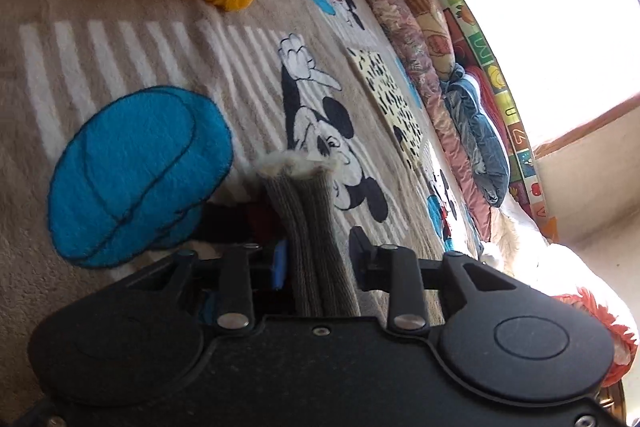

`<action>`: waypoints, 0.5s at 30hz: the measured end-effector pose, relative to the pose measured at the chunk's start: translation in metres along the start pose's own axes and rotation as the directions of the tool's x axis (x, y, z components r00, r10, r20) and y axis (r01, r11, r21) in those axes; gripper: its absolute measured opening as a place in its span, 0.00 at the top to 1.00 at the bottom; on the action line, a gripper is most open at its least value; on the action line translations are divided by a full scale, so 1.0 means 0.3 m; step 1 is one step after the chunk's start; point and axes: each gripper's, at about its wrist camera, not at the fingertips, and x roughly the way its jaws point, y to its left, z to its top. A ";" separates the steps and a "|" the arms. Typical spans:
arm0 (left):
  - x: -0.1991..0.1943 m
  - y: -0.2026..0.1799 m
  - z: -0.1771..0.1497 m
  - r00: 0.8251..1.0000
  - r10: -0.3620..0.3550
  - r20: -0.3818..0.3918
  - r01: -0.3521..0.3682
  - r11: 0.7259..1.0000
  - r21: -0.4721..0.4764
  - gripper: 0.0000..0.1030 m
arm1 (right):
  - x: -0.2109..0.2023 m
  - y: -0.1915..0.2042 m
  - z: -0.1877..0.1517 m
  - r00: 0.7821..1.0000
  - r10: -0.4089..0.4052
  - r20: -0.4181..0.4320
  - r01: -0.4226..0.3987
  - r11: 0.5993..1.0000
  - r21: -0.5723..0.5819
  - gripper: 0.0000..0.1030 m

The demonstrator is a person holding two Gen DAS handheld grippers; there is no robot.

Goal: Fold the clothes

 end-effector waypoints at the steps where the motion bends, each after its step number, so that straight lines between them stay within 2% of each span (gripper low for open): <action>1: -0.011 0.020 -0.013 1.000 -0.015 0.006 0.015 0.999 -0.032 0.35 | 0.002 0.001 0.000 1.000 -0.001 0.001 0.001 1.000 0.001 0.52; 2: -0.021 0.029 -0.025 1.000 -0.024 0.011 0.025 0.999 -0.036 0.35 | 0.004 0.002 -0.001 1.000 -0.005 0.001 0.005 1.000 -0.003 0.52; 3: -0.029 0.018 -0.040 1.000 -0.016 0.011 0.016 1.000 -0.001 0.35 | 0.006 0.004 -0.002 1.000 -0.009 0.001 0.009 1.000 -0.008 0.52; 5: -0.034 -0.011 -0.064 1.000 0.019 0.009 -0.020 0.998 0.056 0.35 | 0.008 0.008 -0.003 1.000 -0.014 0.001 0.014 1.000 -0.016 0.52; 8: -0.017 -0.036 -0.071 0.998 0.059 0.008 -0.059 0.996 0.074 0.35 | 0.011 0.010 -0.005 1.000 -0.020 0.001 0.020 0.999 -0.027 0.52; 12: 0.022 -0.080 -0.080 0.993 0.118 0.019 -0.119 0.976 0.181 0.35 | 0.012 0.014 -0.008 1.000 -0.027 0.003 0.027 0.999 -0.041 0.52; 14: 0.037 -0.093 -0.093 0.990 0.136 0.037 -0.141 0.960 0.242 0.38 | 0.012 0.018 -0.011 0.999 -0.032 0.003 0.032 0.998 -0.051 0.52; 15: 0.041 -0.085 -0.095 0.989 0.138 0.044 -0.145 0.957 0.251 0.44 | 0.013 0.020 -0.012 0.999 -0.035 0.003 0.035 0.998 -0.056 0.52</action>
